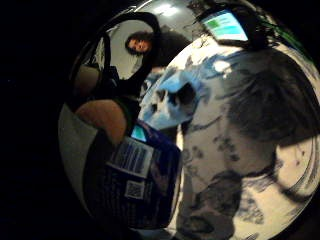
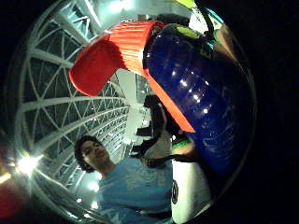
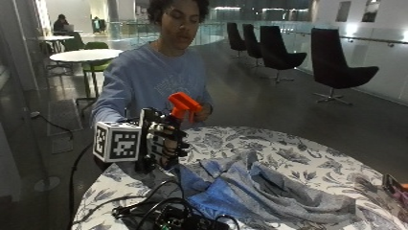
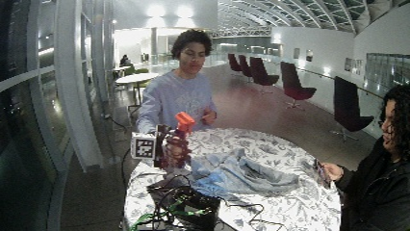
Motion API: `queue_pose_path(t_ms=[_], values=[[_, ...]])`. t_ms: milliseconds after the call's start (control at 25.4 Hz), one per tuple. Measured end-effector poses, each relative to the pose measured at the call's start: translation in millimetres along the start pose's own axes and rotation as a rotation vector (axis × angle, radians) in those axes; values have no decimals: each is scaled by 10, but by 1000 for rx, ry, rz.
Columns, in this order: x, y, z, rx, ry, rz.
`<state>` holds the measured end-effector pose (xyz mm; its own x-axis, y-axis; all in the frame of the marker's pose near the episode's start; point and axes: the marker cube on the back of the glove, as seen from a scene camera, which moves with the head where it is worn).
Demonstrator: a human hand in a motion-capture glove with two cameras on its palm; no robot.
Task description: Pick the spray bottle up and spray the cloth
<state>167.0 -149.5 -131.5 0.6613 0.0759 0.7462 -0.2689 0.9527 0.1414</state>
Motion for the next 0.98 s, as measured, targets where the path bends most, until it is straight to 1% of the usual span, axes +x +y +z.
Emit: queue_pose_path(t_ms=[157, 393, 590, 983], values=[[-156, -24, 125, -156, -47, 96], [-236, -93, 270, -270, -19, 238], [-225, -157, 357, -311, 20, 322], [-258, -195, 516, -339, 92, 391]])
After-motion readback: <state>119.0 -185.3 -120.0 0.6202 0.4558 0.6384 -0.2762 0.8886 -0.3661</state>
